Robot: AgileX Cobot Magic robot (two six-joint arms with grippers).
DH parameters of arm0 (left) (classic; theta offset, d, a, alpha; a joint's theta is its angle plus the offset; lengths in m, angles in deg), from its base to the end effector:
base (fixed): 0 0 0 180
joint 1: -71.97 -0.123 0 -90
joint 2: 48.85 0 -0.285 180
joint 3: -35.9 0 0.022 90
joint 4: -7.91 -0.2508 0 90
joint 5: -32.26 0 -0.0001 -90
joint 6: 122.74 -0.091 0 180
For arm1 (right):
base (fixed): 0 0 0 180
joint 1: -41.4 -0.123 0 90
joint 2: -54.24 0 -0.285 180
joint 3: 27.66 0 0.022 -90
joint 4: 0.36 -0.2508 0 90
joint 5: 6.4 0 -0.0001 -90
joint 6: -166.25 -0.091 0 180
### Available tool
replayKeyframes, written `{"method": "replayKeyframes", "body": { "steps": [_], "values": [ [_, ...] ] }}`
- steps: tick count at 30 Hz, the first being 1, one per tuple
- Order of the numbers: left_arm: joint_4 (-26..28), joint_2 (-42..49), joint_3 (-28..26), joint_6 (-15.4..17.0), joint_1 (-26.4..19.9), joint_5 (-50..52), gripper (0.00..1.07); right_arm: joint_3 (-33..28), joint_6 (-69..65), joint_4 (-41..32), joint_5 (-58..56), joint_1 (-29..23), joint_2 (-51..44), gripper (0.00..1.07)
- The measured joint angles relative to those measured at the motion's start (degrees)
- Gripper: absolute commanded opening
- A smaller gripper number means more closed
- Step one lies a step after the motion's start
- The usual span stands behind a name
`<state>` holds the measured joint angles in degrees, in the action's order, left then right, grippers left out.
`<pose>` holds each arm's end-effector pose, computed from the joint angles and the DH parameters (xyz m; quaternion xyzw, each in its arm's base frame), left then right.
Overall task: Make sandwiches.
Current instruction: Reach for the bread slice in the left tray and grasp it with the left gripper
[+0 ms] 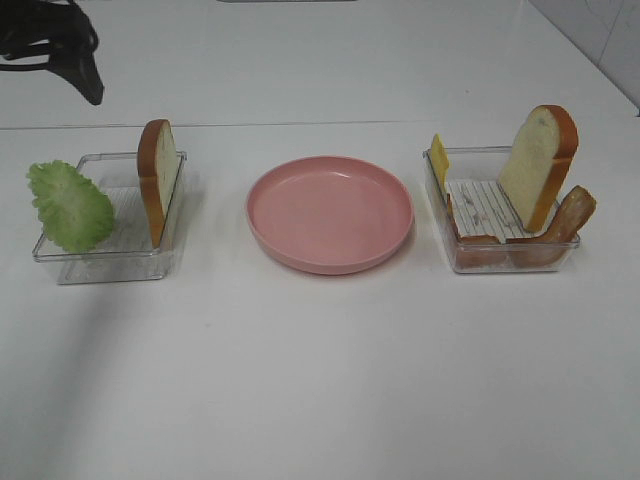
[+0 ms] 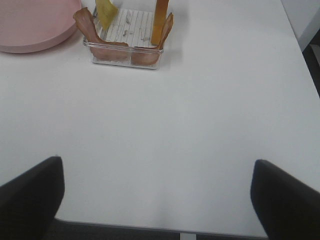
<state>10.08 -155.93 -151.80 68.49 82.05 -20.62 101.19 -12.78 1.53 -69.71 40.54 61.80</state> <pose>0.3707 -0.0687 0.2957 -0.0172 0.9705 -0.0614 0.2323 -0.0025 -0.0027 0.2613 -0.0133 0.8745 -0.0169 0.4846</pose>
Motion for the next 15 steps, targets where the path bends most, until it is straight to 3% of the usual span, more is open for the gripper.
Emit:
{"method": "replayKeyframes", "body": {
  "steps": [5, 15],
  "values": [
    [-0.92, -6.36, -5.16, 2.98, 2.64, -1.60, 1.00, 0.00, 0.00, 0.00, 0.00, 0.00, 0.00, 0.99],
    [-1.20, -16.10, -12.20, 3.38, 5.79, -2.86, 1.00, 0.00, 0.00, 0.00, 0.00, 0.00, 0.00, 0.99]
  ]
}}
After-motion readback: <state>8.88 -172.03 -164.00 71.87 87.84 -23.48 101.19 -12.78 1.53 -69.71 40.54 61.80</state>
